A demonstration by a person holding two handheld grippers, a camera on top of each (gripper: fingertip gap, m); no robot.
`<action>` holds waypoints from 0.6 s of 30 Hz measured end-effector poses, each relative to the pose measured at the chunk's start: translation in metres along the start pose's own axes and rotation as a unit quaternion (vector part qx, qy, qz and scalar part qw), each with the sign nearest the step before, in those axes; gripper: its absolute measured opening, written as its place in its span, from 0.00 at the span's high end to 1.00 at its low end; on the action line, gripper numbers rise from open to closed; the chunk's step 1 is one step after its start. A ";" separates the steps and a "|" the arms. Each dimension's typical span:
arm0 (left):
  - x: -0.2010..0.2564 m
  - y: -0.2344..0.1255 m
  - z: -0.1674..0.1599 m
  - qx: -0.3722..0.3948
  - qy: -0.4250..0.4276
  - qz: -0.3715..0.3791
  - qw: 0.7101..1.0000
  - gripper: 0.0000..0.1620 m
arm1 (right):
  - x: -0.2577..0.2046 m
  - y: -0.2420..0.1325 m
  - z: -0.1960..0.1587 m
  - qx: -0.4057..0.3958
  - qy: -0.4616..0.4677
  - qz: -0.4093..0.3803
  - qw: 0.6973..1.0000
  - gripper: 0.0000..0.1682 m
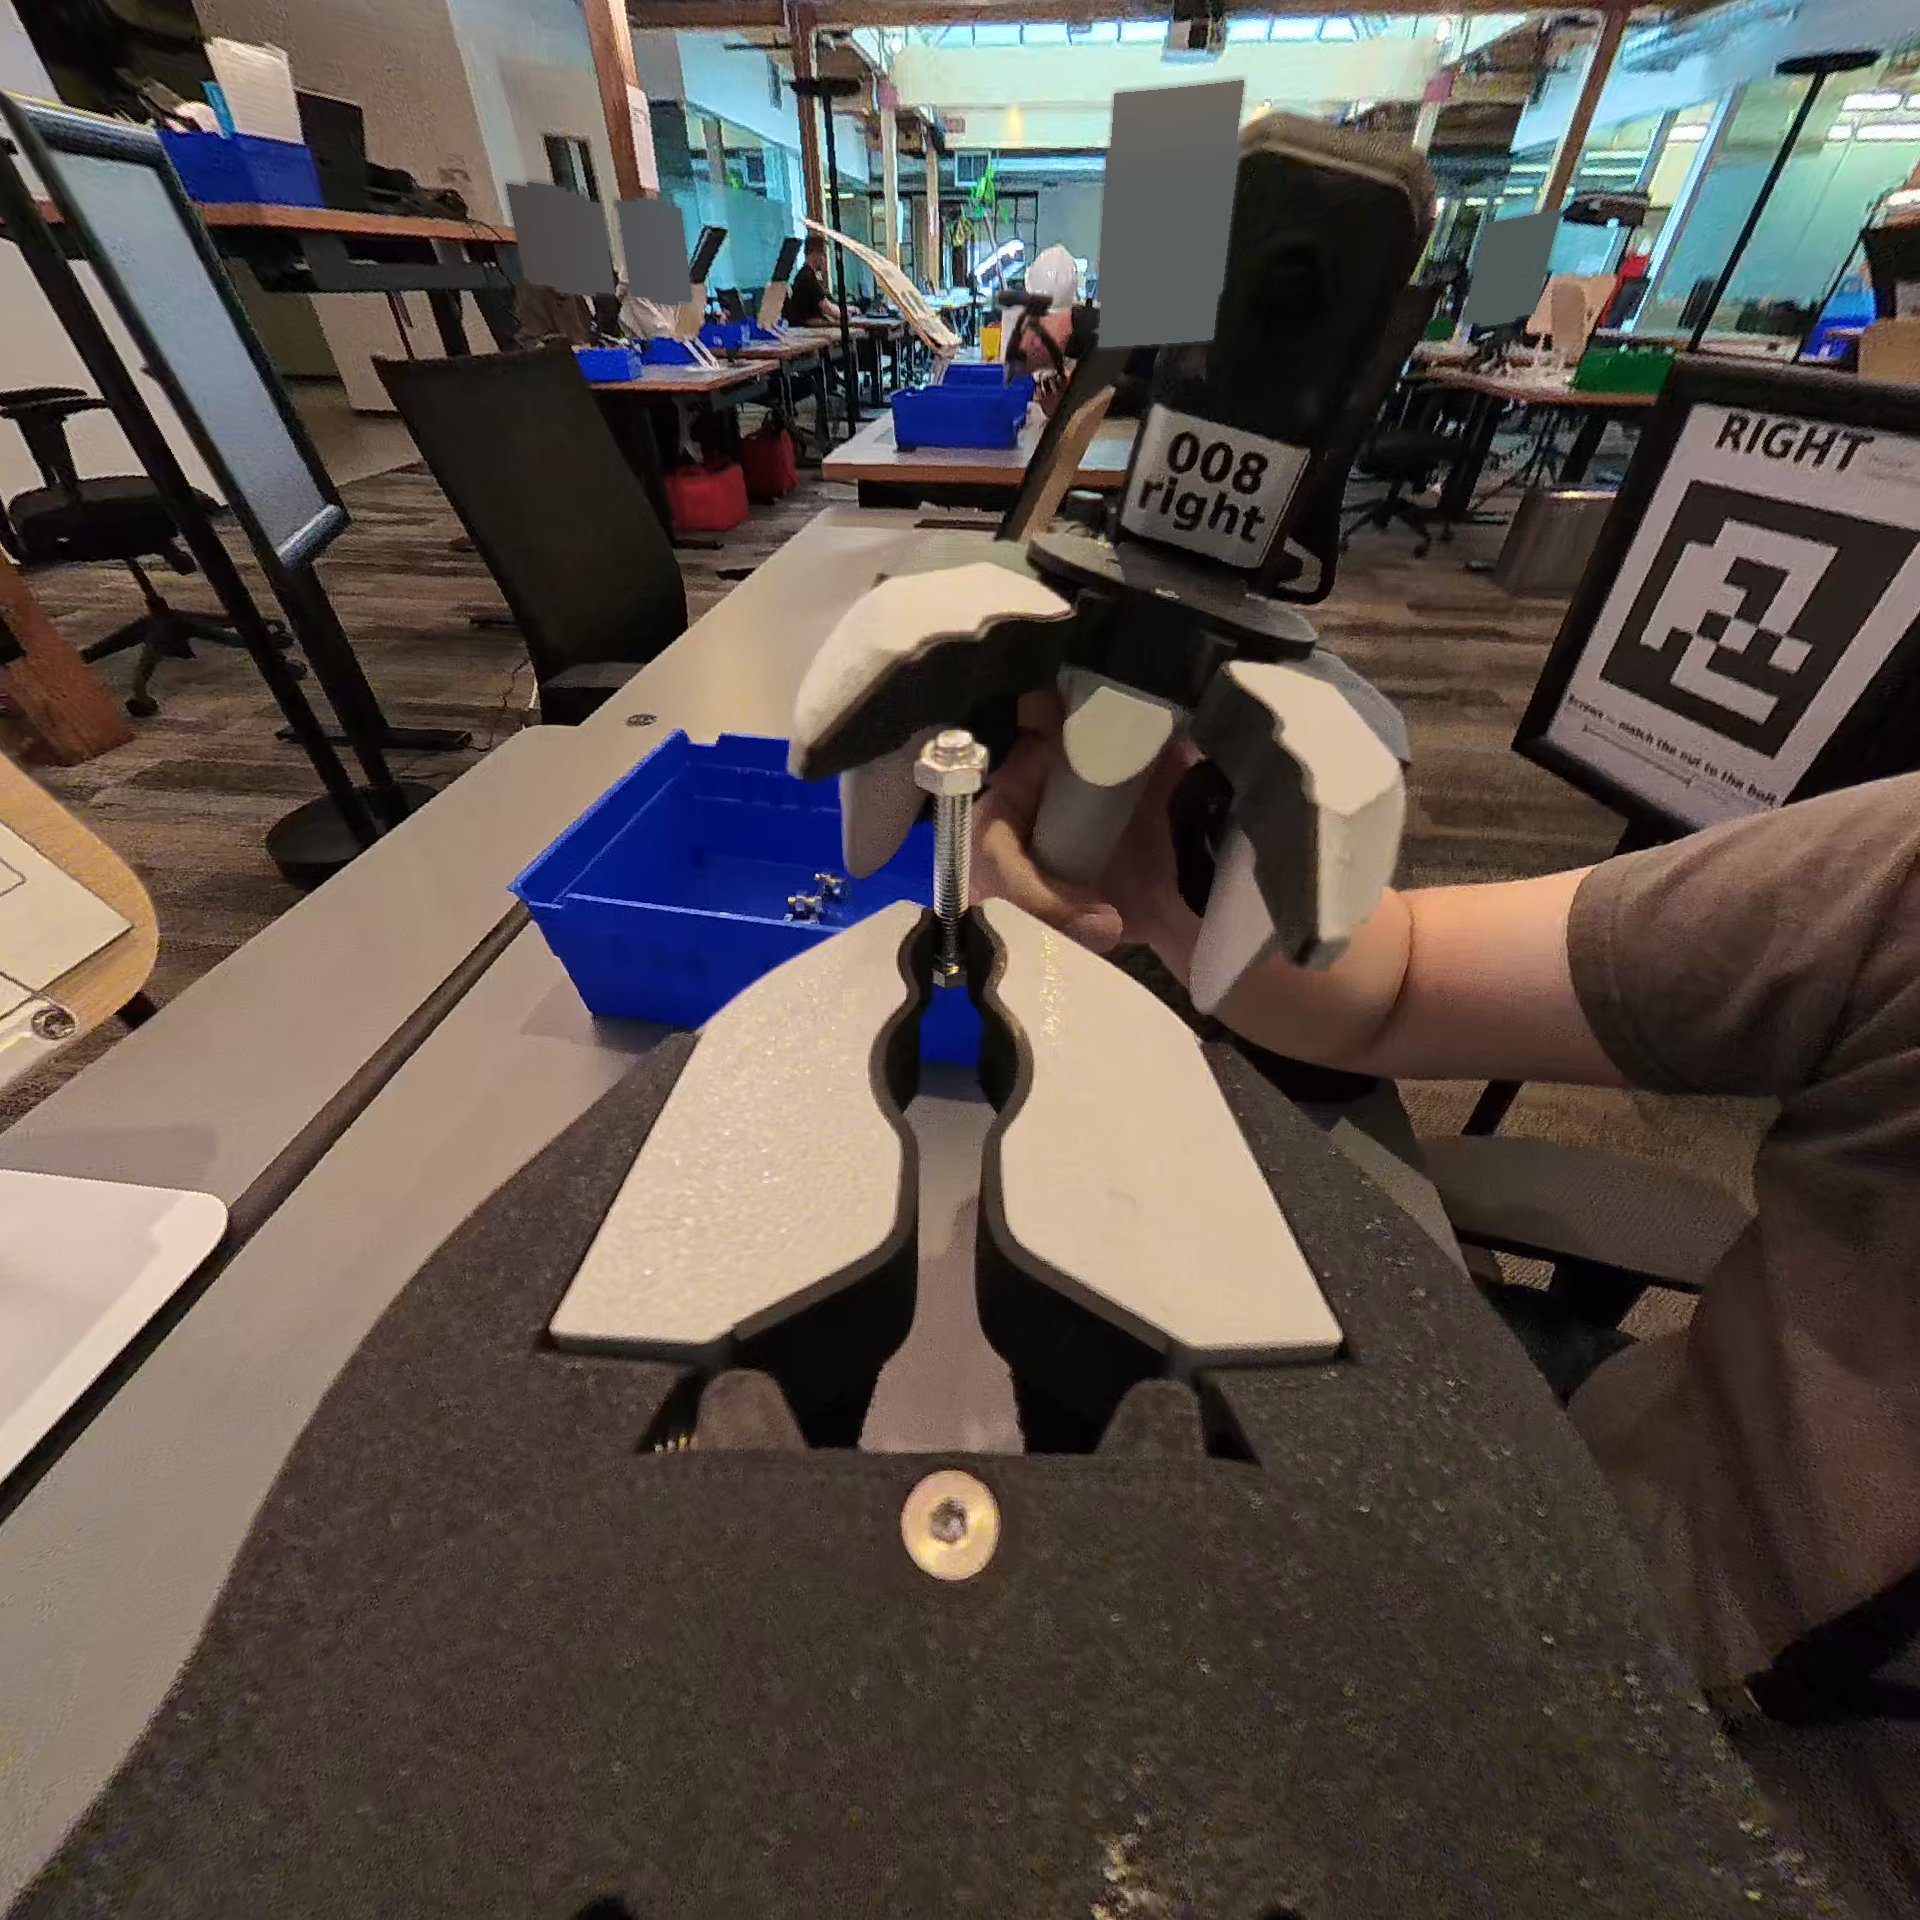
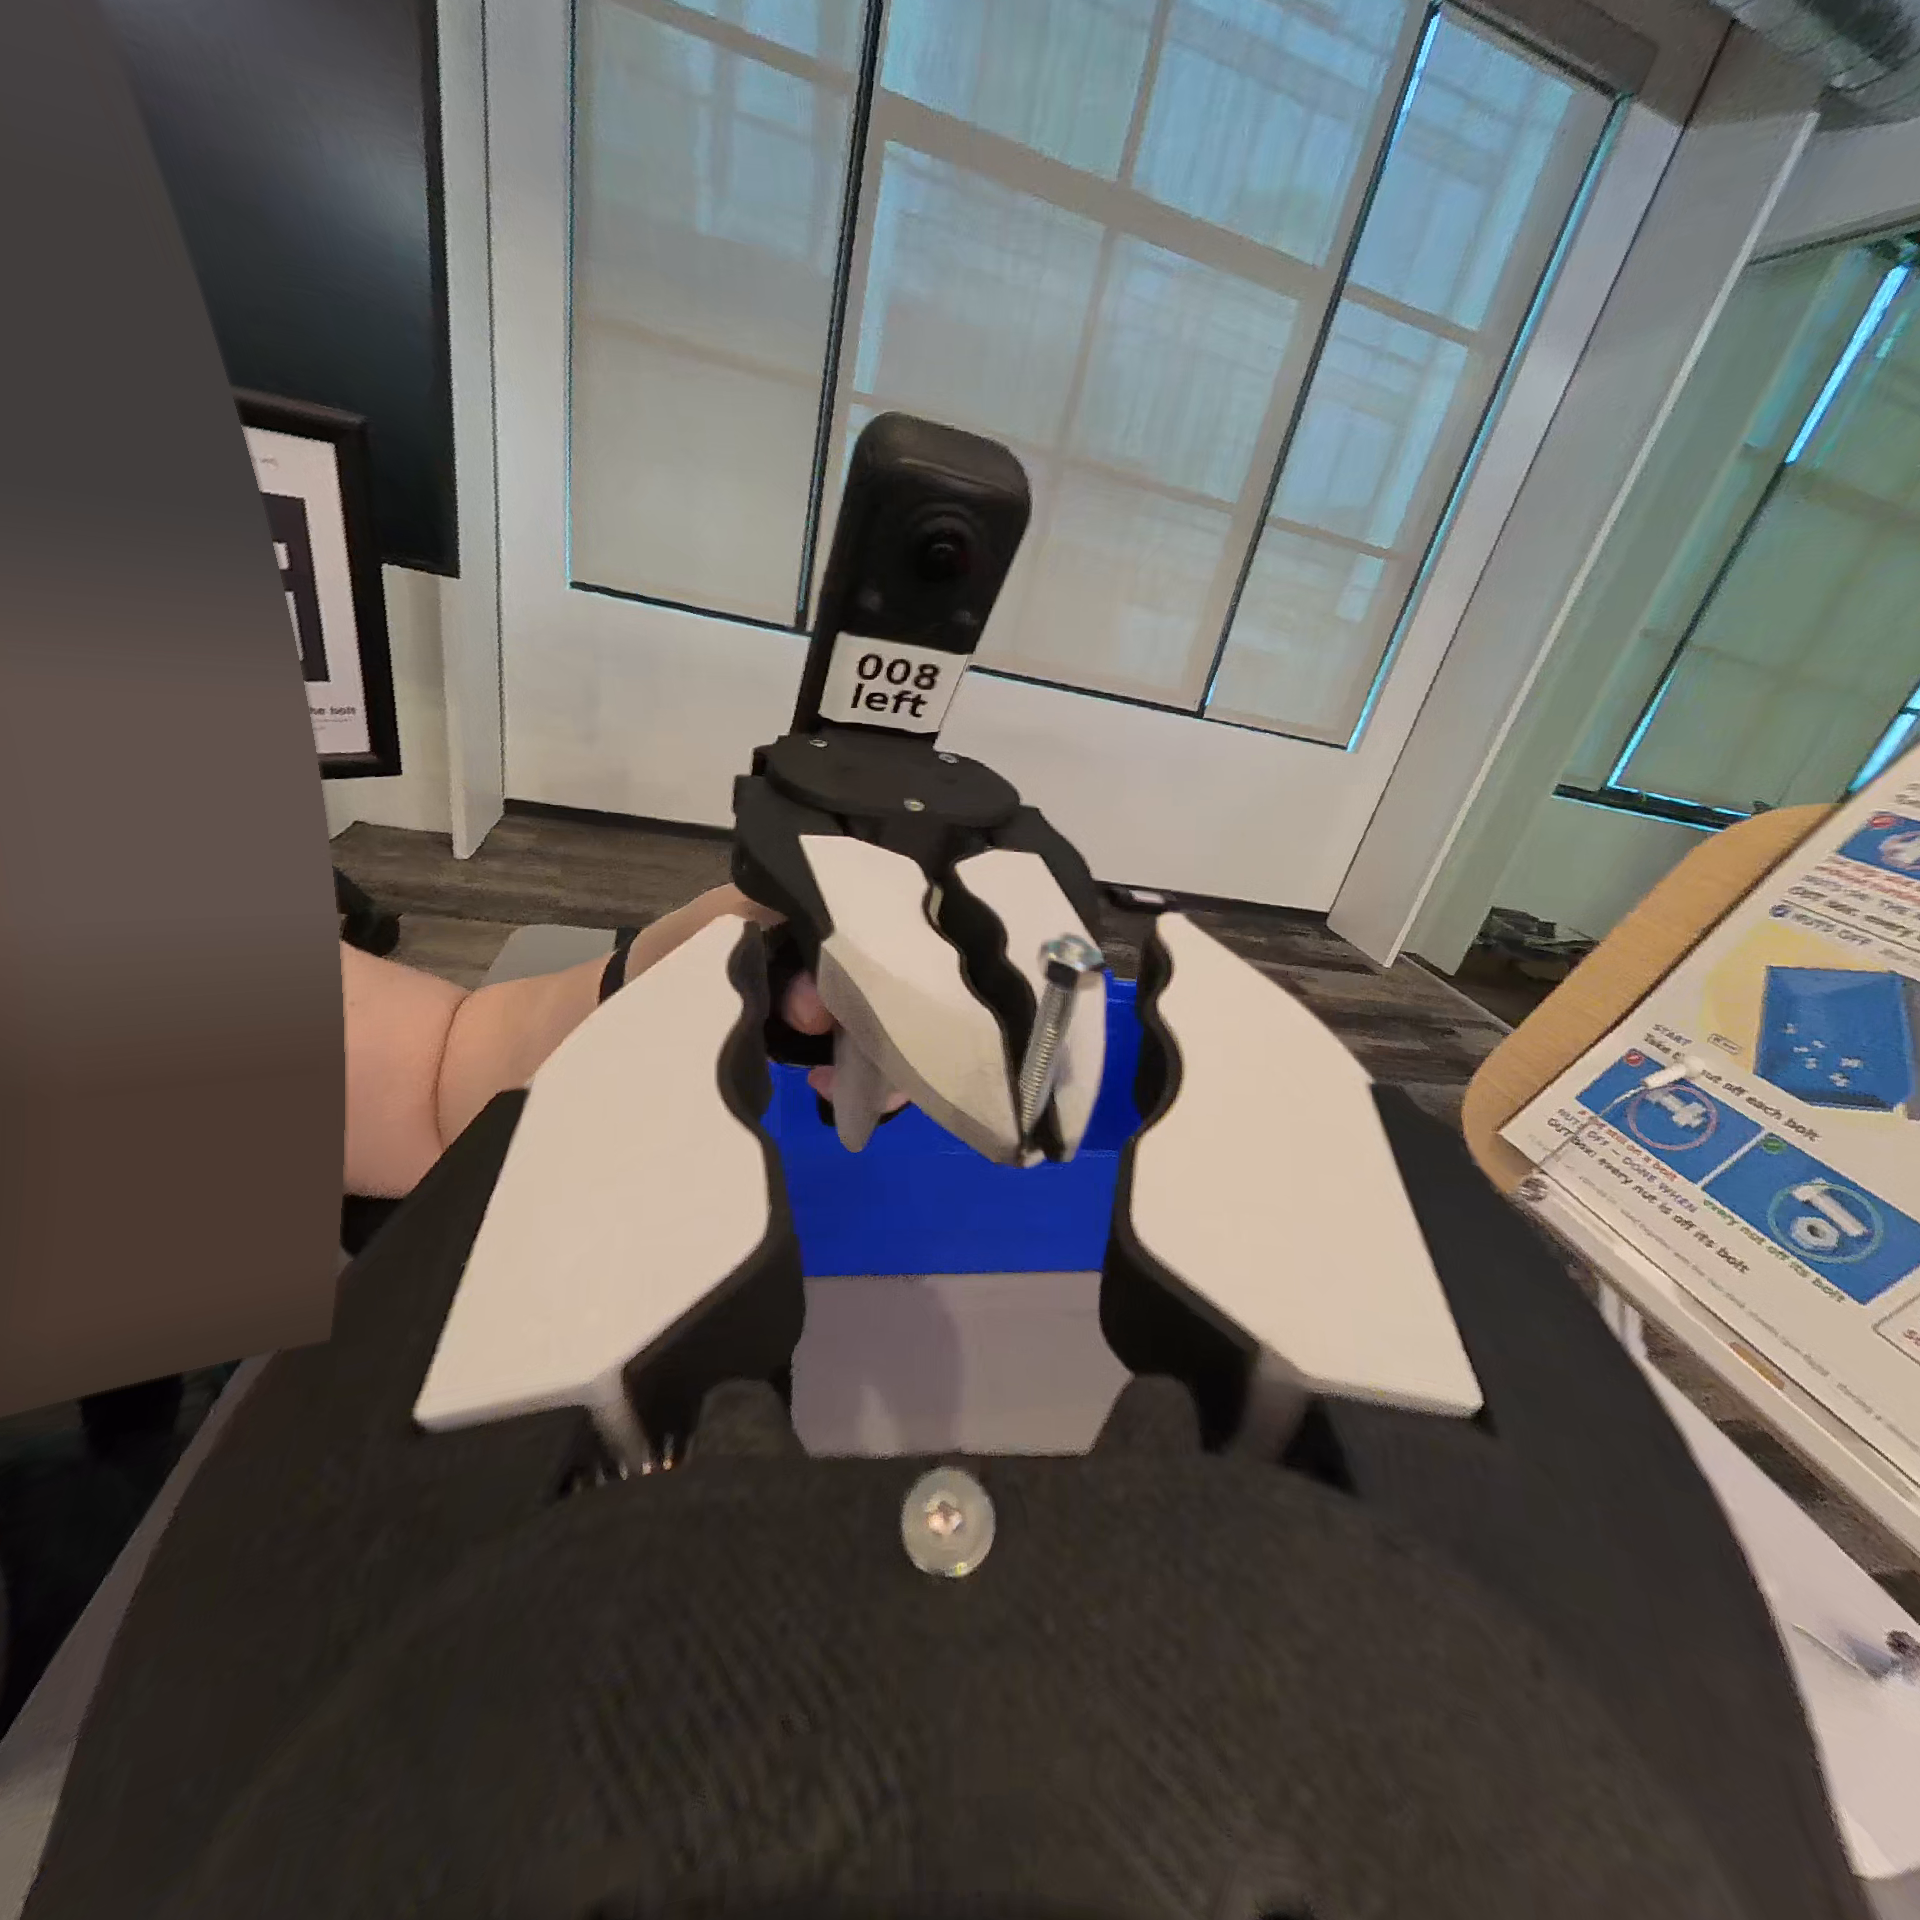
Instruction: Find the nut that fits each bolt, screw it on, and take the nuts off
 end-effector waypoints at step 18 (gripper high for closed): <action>-0.007 -0.014 0.009 0.032 -0.013 0.015 0.999 0.97 | -0.002 -0.007 0.007 0.000 -0.001 0.019 1.000 0.61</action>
Point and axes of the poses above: each gripper's, where its closed fingertips meet, y out along the fingers, z out of its top, x = y × z across the jaws, the point moved 2 cm from there along -y, back along the fingers, and after that the axes turned 15 degrees about -z, right-handed, at the moved point
